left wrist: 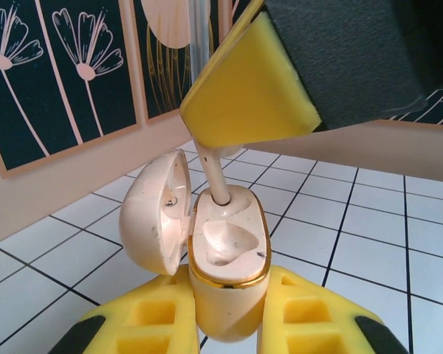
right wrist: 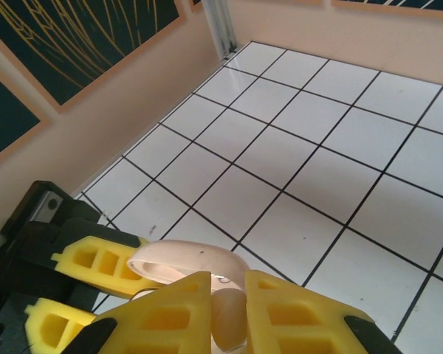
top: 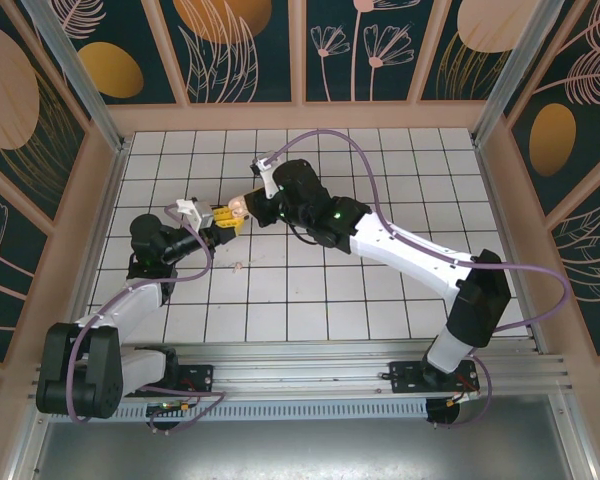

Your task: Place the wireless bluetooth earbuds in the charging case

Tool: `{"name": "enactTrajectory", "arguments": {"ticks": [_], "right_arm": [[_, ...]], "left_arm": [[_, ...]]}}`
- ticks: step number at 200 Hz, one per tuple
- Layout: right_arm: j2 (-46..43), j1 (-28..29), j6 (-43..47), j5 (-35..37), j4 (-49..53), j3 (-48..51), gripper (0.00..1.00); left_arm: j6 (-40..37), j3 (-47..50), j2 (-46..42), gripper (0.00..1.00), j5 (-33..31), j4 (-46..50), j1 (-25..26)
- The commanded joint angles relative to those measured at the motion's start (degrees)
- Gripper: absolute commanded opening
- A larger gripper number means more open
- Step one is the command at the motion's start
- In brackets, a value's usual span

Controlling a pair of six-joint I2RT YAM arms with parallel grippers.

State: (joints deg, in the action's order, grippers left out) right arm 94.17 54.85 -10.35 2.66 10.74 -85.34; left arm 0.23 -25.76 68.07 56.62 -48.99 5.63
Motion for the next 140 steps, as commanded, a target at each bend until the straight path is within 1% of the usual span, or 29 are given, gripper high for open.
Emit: {"name": "enactTrajectory", "arguments": {"ticks": [1, 48, 103, 140], "right_arm": [[-1.7, 0.0, 1.3, 3.1, -0.9, 1.4, 0.16], [-2.1, 0.0, 1.5, 2.8, -0.9, 2.1, 0.16], [-3.0, 0.9, 2.0, 2.4, 1.4, 3.8, 0.16], [-2.8, 1.2, 2.3, 1.8, 1.6, 4.1, 0.16]], "left_arm": [[0.3, -2.0, -1.3, 0.02, 0.6, -2.3, 0.1], [1.1, -2.3, -1.0, 0.01, 0.3, -3.0, 0.2], [6.1, -2.5, 0.2, 0.01, -1.2, -8.0, 0.2], [7.2, -2.8, 0.5, 0.02, -1.0, -9.2, 0.3]]}}
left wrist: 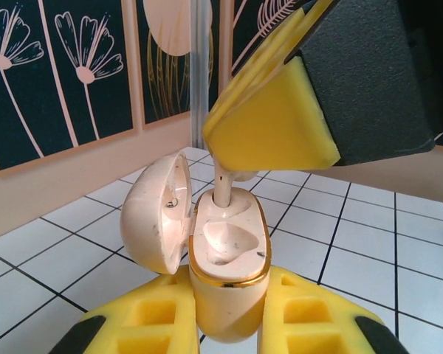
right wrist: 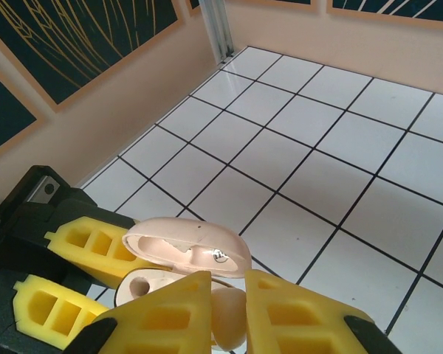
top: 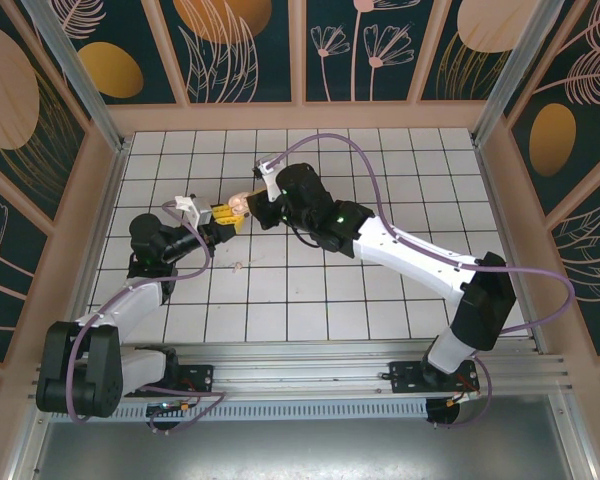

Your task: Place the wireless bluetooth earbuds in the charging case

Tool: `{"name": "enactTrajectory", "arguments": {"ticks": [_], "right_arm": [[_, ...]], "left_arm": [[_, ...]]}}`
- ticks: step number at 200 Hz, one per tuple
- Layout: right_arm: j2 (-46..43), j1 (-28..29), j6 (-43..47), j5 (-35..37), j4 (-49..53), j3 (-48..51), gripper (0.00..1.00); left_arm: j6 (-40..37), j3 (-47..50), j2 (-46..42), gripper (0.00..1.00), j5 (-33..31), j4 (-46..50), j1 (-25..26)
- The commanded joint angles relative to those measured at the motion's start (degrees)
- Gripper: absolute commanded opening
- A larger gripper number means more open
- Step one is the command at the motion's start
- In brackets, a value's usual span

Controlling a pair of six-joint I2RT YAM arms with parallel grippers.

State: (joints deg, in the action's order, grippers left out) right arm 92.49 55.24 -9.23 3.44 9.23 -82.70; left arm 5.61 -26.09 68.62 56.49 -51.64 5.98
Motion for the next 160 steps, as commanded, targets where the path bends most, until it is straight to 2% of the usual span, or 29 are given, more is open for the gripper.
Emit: {"name": "enactTrajectory", "arguments": {"ticks": [1, 96, 129, 160], "right_arm": [[-1.1, 0.8, 1.2, 1.0, 3.0, 1.4, 0.16], [-0.5, 0.7, 1.1, -1.9, 2.1, -0.9, 0.25], [-1.1, 0.5, 0.9, -2.3, 0.8, -1.0, 0.35], [-1.9, 0.3, 0.2, -5.5, -0.6, -1.1, 0.44]], "left_arm": [[1.8, -2.5, -0.1, 0.02, -0.9, -6.5, -0.1], [-0.9, -3.2, -0.1, 0.02, -0.5, -3.0, 0.2], [-1.5, -3.4, -0.1, 0.02, -0.6, -2.1, 0.3], [-2.4, -3.4, -0.1, 0.02, -0.6, -0.7, 0.4]]}}
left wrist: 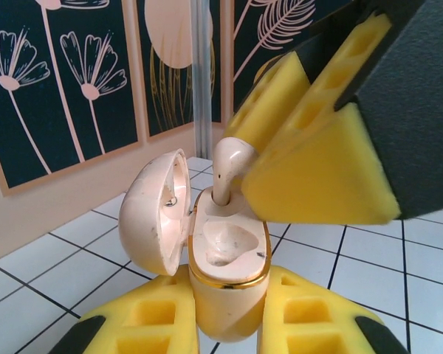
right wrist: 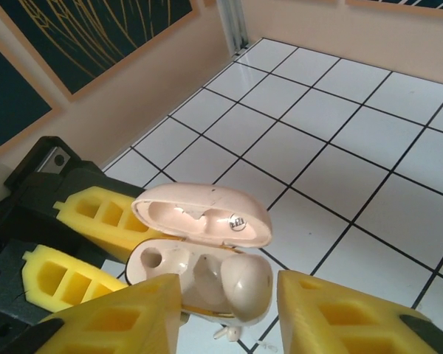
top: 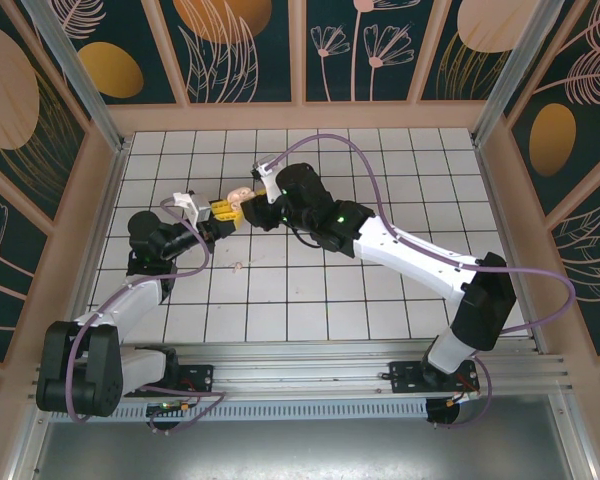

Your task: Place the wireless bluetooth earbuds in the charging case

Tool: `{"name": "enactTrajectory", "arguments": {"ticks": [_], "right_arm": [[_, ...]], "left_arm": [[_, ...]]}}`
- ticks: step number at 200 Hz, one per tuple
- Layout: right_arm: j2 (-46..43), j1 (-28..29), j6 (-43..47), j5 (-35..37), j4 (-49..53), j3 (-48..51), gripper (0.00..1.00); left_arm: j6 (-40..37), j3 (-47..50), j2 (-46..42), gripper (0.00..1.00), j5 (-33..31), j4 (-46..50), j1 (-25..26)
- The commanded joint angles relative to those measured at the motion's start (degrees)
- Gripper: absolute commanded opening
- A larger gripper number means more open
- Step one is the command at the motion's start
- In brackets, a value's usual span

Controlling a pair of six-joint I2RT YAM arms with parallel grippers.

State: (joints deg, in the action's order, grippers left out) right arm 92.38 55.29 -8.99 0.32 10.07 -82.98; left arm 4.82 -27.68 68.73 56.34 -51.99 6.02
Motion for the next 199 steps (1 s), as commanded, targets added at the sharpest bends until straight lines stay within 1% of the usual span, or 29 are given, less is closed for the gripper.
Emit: {"name": "enactTrajectory", "arguments": {"ticks": [1, 42, 96, 121, 143, 173, 199], "right_arm": [[-1.9, 0.3, -0.1, -2.5, -1.5, -0.8, 0.44], [-5.1, -1.4, -3.7, -5.8, -3.9, 0.8, 0.51], [-10.5, -8.4, -16.3, -18.4, -12.5, 8.5, 0.52], [-11.0, -10.2, -19.9, -21.9, -15.5, 10.7, 0.48], [-9.7, -10.8, -21.5, -23.7, -16.3, 10.4, 0.44], [-6.8, -10.8, -22.5, -26.4, -16.3, 8.4, 0.37], [-5.4, -10.8, -22.5, -26.9, -16.1, 7.9, 0.32]], "left_arm": [[-1.7, -1.8, -0.2, 0.02, -0.4, -0.4, 0.4], [-1.8, -1.6, 0.0, 0.02, -0.4, -0.4, 0.5], [-2.2, -1.6, 0.1, 0.02, -0.4, -0.3, 0.7], [-2.0, -1.7, 0.1, 0.02, -0.3, -0.4, 0.8], [-1.9, -1.6, -0.1, 0.02, -0.2, -0.2, 0.9], [-2.0, -1.6, -0.2, 0.01, -0.4, -0.2, 1.1], [-2.0, -1.8, -0.3, 0.02, -0.5, -0.1, 1.1]]}}
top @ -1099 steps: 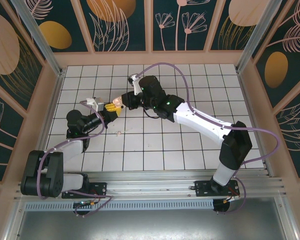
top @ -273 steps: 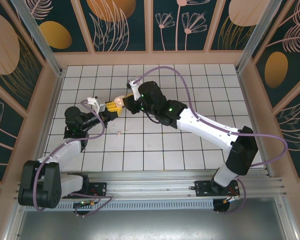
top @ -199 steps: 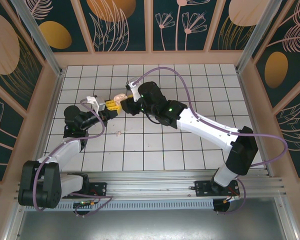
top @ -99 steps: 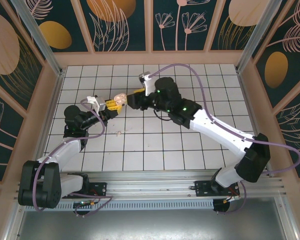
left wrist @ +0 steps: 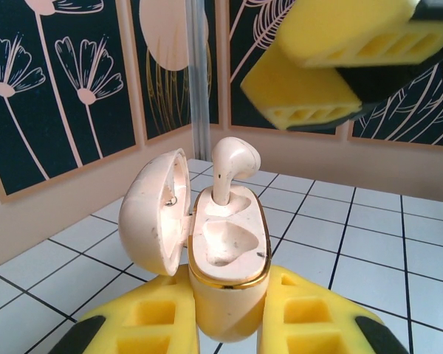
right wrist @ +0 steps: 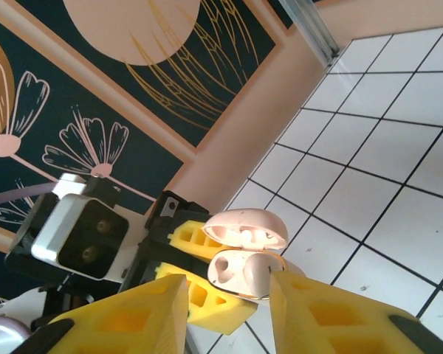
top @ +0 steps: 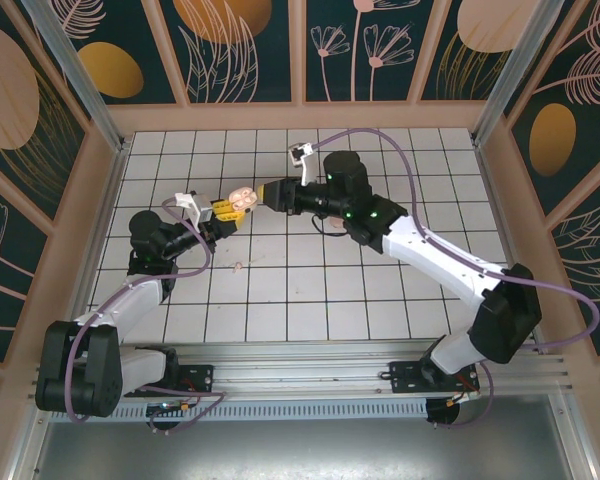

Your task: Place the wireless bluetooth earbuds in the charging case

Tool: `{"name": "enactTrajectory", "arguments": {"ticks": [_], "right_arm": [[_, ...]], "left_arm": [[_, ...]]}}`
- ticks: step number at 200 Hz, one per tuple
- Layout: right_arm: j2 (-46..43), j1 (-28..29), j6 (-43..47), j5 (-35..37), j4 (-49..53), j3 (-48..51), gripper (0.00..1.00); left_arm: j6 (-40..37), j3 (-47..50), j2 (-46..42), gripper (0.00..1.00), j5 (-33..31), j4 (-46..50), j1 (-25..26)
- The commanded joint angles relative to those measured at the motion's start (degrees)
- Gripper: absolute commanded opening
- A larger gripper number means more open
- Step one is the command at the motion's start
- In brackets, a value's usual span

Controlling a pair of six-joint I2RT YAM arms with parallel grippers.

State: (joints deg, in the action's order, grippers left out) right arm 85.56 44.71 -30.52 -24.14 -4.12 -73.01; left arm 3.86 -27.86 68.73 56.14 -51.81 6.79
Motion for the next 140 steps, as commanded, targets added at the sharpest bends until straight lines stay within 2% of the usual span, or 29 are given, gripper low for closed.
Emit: {"name": "enactTrajectory", "arguments": {"ticks": [1, 140], "right_arm": [[1.4, -0.2, -0.9, -2.4, -1.9, -2.0, 0.32], [3.7, -0.2, -1.7, -5.6, -2.6, -2.6, 0.18]], "left_arm": [[-1.0, -1.5, -0.3, 0.02, -0.3, -0.3, 0.4], [-1.5, -1.8, 0.1, 0.01, -0.5, 0.4, 0.6]]}}
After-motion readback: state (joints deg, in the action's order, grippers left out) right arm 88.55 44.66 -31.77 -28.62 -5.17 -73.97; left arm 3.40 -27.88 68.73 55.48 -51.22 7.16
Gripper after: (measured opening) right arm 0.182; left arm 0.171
